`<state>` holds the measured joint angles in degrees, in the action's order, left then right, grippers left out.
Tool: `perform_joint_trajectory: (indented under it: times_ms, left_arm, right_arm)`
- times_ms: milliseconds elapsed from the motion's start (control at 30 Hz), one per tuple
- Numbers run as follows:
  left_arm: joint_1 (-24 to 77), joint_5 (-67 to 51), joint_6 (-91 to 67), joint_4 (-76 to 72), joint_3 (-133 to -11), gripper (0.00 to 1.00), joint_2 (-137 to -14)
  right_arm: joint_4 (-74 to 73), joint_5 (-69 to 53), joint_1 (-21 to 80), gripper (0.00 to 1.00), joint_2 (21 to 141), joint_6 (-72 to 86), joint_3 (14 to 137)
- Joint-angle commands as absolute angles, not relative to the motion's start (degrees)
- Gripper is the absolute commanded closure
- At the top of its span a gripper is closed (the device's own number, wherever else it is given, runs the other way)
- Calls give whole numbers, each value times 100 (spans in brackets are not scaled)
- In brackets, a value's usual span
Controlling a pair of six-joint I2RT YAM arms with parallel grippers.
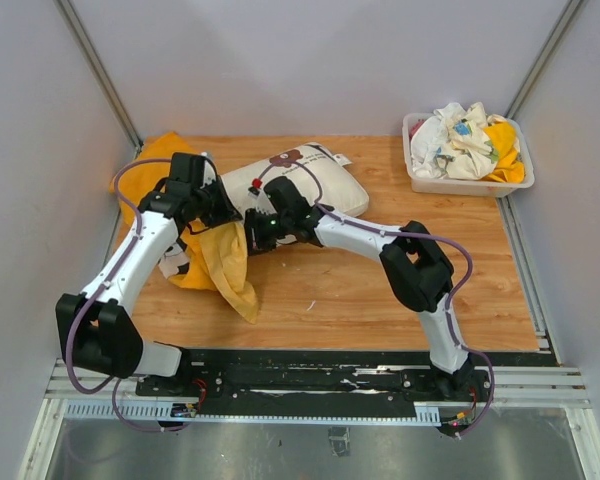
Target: Remove the trousers from the hanger
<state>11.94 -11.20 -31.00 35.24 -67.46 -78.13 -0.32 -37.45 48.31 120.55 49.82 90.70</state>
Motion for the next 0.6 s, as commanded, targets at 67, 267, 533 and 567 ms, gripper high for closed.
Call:
perform_joint_trajectory:
  times_ms: [67, 267, 533, 567]
  left_arm:
    - [1230, -1567, -2927, 3495, -7317, 100, -7912]
    - [1229, -1612, -2831, 3375, -7114, 100, -8047]
    - [1230, -1568, -2853, 3142, -6700, 100, -8105]
    - [1230, -1601, -2875, 3104, -6661, 100, -8122]
  right_arm:
    - [482, -4211, 4947, 99, 12352, 5197, 9583]
    - [535, -4331, 4816, 72, 12141, 5063, 8944]
    - [-29, -3835, 4284, 45, 10579, 4322, 7116]
    - [-307, -3738, 4204, 44, 10331, 4148, 7028]
